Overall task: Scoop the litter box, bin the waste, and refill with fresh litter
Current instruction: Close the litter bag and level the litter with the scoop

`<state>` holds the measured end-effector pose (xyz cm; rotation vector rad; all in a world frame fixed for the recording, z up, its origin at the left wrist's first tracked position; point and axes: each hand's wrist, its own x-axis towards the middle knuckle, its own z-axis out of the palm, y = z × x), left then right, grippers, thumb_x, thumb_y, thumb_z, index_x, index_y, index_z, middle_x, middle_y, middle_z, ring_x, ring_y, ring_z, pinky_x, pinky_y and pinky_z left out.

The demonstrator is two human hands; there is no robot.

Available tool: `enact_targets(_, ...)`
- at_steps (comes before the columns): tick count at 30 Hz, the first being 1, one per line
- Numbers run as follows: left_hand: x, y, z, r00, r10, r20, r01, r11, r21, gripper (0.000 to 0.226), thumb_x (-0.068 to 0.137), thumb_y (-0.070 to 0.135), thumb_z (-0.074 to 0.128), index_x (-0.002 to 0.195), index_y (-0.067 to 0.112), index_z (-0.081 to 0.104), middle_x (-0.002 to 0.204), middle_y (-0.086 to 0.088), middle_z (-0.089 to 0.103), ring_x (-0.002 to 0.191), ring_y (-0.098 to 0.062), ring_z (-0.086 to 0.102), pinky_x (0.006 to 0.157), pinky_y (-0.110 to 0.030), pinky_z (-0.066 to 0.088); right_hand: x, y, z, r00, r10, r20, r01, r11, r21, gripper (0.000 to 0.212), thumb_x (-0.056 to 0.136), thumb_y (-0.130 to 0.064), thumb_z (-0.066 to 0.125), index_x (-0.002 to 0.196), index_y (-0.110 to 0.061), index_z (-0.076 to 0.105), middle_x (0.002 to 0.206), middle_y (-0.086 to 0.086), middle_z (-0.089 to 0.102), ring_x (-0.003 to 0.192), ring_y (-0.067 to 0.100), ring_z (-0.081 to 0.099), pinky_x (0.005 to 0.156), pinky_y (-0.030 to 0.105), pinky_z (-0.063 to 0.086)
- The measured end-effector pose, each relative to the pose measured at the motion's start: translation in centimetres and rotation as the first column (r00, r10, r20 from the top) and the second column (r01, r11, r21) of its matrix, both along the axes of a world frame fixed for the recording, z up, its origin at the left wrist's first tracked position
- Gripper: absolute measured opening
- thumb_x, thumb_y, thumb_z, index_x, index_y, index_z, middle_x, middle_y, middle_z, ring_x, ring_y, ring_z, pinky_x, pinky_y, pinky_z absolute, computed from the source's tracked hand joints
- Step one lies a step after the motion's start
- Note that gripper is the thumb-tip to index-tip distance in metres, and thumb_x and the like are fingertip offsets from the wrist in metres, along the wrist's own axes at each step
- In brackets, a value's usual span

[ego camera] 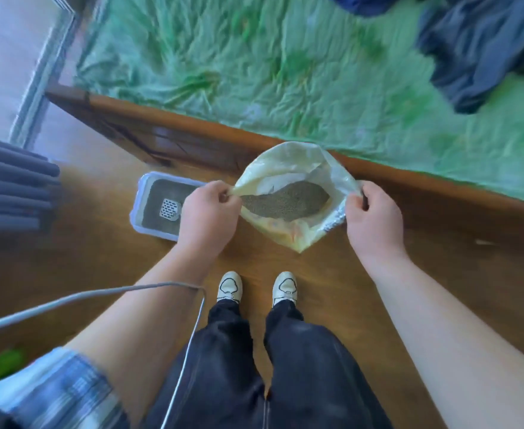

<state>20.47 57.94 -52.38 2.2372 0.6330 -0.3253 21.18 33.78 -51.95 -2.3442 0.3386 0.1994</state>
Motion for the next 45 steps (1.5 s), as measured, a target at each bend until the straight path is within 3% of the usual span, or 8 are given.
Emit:
enact_targets(7, -1.9, 0.8, 21.0, 0.951, 0.114, 0.288, -0.102, 0.993, -0.056, 0.021, 0.082, 0.018, 0.053, 0.067, 0.012, 0.066, 0.054, -0.002, 0.067, 0.044, -0.003, 0.060, 0.048, -0.020, 0.043, 0.6, -1.5, 19.4, 0.944, 0.119, 0.308, -0.147, 0.987, 0.070, 0.023, 0.097, -0.018, 0.052, 0.074, -0.021, 0.055, 0.063, -0.004, 0.048, 0.062, 0.009, 0.046, 0.056, 0.017, 0.033)
enact_targets(10, -3.8, 2.5, 25.9, 0.917, 0.176, 0.358, -0.178, 0.984, -0.028, 0.023, 0.084, 0.016, 0.054, 0.062, 0.013, 0.061, 0.054, 0.001, 0.065, 0.046, 0.001, 0.057, 0.045, -0.014, 0.039, 0.8, -1.1, 24.3, 0.884, 0.215, 0.415, -0.261, 0.964, 0.057, 0.021, 0.092, -0.023, 0.047, 0.089, -0.011, 0.064, 0.071, -0.006, 0.055, 0.069, 0.015, 0.050, 0.058, 0.022, 0.033)
enact_targets(15, -9.4, 5.5, 29.8, 0.841, 0.388, 0.377, -0.340, 0.921, -0.190, 0.019, 0.082, 0.011, 0.054, 0.072, 0.008, 0.070, 0.062, -0.011, 0.070, 0.056, -0.021, 0.070, 0.055, -0.029, 0.058, 0.2, 2.7, 27.7, 0.815, 0.340, 0.470, -0.442, 0.889, 0.122, 0.024, 0.089, -0.027, 0.041, 0.086, -0.014, 0.061, 0.070, 0.011, 0.061, 0.067, 0.032, 0.060, 0.063, 0.045, 0.049)
enact_targets(23, -19.2, 11.8, 31.9, 0.725, 0.541, 0.426, -0.553, 0.826, -0.108, 0.017, 0.091, 0.008, 0.059, 0.082, 0.009, 0.073, 0.069, -0.004, 0.070, 0.054, 0.005, 0.063, 0.045, -0.006, 0.042, -1.6, 13.8, 28.4, 0.809, 0.513, 0.287, -0.588, 0.715, 0.378, 0.021, 0.096, -0.018, 0.051, 0.080, -0.019, 0.065, 0.058, 0.000, 0.062, 0.051, 0.016, 0.062, 0.057, 0.042, 0.051)
enact_targets(29, -26.9, 17.5, 31.3, 0.550, 0.739, 0.389, -0.702, 0.661, -0.264, 0.013, 0.088, 0.013, 0.065, 0.078, 0.010, 0.073, 0.065, -0.011, 0.072, 0.061, -0.027, 0.072, 0.054, -0.032, 0.058, -5.3, 22.0, 29.8, 0.710, 0.674, 0.204, -0.679, 0.579, 0.452, 0.018, 0.094, -0.014, 0.054, 0.084, -0.015, 0.069, 0.065, 0.002, 0.068, 0.061, 0.022, 0.065, 0.064, 0.045, 0.054)
enact_targets(36, -36.8, 24.5, 27.8, 0.450, 0.829, 0.331, -0.804, 0.538, -0.254, 0.014, 0.091, 0.009, 0.061, 0.084, 0.012, 0.072, 0.065, -0.004, 0.073, 0.056, -0.017, 0.071, 0.050, -0.025, 0.056, -12.3, 32.3, 29.5, 0.618, 0.769, 0.166, -0.744, 0.503, 0.440, 0.017, 0.098, -0.002, 0.052, 0.094, -0.011, 0.065, 0.078, 0.011, 0.067, 0.058, 0.000, 0.065, 0.058, 0.018, 0.055)
enact_targets(39, -42.6, 28.4, 25.8, 0.460, 0.841, 0.285, -0.835, 0.519, -0.184, 0.011, 0.093, 0.013, 0.062, 0.085, 0.017, 0.070, 0.070, 0.001, 0.073, 0.058, -0.008, 0.070, 0.052, -0.021, 0.055, -16.9, 38.3, 27.9, 0.589, 0.805, 0.068, -0.715, 0.480, 0.509, 0.016, 0.099, -0.005, 0.052, 0.100, -0.007, 0.068, 0.084, 0.022, 0.069, 0.072, 0.028, 0.071, 0.074, 0.050, 0.062)
enact_targets(45, -53.0, 35.3, 22.4, 0.389, 0.908, 0.156, -0.885, 0.415, -0.213, 0.012, 0.095, 0.009, 0.058, 0.089, 0.010, 0.068, 0.072, -0.006, 0.074, 0.058, -0.021, 0.072, 0.059, -0.038, 0.061, -25.3, 48.9, 24.2, 0.525, 0.850, -0.026, -0.727, 0.464, 0.506, 0.018, 0.099, -0.008, 0.054, 0.098, -0.012, 0.072, 0.082, 0.015, 0.071, 0.068, 0.022, 0.070, 0.064, 0.035, 0.060)
